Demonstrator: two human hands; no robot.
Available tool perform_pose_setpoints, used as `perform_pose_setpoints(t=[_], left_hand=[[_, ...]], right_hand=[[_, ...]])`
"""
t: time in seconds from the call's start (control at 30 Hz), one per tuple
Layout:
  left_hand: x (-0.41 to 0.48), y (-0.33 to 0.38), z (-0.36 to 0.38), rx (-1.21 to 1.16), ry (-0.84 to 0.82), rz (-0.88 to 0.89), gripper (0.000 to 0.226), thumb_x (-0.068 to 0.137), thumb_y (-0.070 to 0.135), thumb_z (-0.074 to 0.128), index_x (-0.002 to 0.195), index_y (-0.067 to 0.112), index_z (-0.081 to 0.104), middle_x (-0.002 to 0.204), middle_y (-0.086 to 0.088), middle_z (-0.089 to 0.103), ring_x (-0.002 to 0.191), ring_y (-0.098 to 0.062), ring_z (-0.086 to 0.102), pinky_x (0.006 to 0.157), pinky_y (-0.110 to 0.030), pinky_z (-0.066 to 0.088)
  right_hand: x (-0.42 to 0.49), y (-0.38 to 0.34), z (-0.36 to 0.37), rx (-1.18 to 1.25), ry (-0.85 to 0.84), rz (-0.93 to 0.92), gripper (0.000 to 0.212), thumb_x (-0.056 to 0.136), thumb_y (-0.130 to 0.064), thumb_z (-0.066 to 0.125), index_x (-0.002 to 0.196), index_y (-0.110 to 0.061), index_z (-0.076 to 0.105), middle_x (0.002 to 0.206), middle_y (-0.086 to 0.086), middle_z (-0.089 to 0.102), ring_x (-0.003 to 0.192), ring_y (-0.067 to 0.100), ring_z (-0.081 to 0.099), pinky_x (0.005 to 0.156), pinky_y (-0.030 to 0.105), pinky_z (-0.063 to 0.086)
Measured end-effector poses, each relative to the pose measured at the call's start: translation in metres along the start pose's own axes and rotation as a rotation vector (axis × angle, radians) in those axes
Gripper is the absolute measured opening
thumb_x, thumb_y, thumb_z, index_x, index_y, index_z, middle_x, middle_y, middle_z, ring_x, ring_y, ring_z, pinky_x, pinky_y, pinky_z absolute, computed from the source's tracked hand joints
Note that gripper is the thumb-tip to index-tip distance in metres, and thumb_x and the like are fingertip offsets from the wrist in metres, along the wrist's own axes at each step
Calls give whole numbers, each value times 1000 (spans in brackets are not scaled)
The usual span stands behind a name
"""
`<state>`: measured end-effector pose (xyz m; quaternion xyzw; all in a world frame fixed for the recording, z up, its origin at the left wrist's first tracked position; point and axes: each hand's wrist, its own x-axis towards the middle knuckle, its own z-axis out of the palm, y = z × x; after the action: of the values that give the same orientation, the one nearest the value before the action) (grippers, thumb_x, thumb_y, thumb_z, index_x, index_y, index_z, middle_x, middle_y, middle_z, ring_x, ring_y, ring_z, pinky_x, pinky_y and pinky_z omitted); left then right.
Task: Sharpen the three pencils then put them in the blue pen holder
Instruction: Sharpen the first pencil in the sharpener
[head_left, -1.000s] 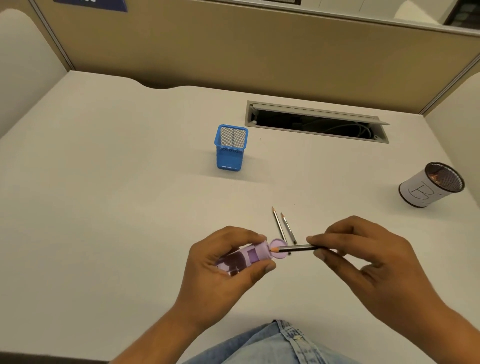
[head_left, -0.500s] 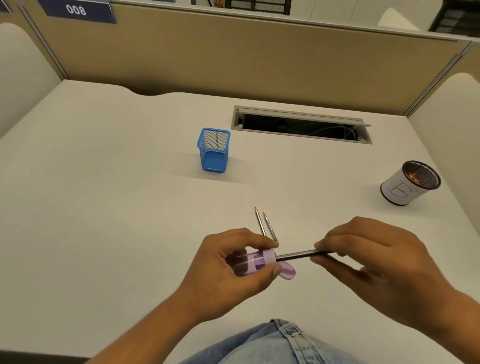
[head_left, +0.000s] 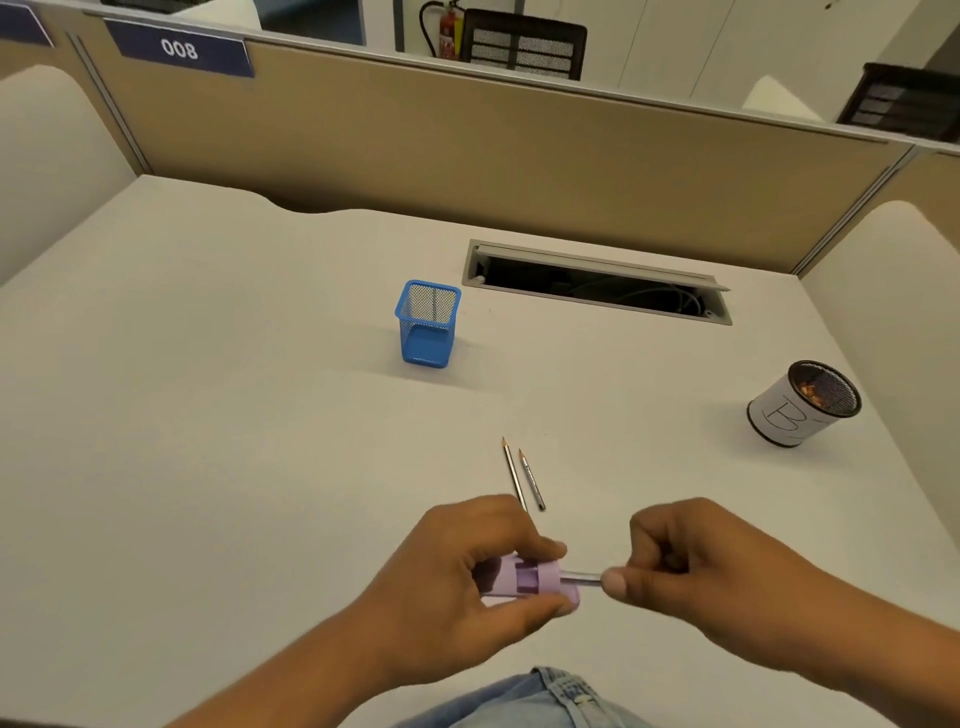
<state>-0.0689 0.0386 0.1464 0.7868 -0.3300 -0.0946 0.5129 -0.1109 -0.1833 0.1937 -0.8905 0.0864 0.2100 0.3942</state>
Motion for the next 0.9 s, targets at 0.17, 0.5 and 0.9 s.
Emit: perform_pose_setpoints(t=[0.17, 0.5, 0.9], left_hand=[[-6, 3, -1, -248, -33, -367, 21, 73, 38, 81, 91, 35, 71, 83, 8, 69, 57, -4, 56, 55, -15, 44], [-10, 7, -16, -164, -137, -314, 24, 80, 44, 72, 102, 35, 70, 88, 19, 70, 63, -4, 65, 60, -12, 47], [-11, 17, -13, -168, 71, -182, 21, 67, 33, 86, 77, 23, 71, 67, 15, 64, 56, -6, 57, 51, -9, 40]], right_hand=[[-9, -2, -1, -367, 114, -259, 15, 79, -47, 72, 82, -40, 60, 81, -28, 63, 68, 1, 58, 55, 14, 41], [-9, 5, 3, -483, 291, -551, 19, 88, -53, 52, 90, -40, 67, 75, -27, 61, 65, -2, 53, 49, 14, 42], [-7, -4, -3, -757, 526, -932, 22, 87, -31, 70, 74, -14, 74, 66, 0, 68, 47, 27, 52, 40, 29, 40]])
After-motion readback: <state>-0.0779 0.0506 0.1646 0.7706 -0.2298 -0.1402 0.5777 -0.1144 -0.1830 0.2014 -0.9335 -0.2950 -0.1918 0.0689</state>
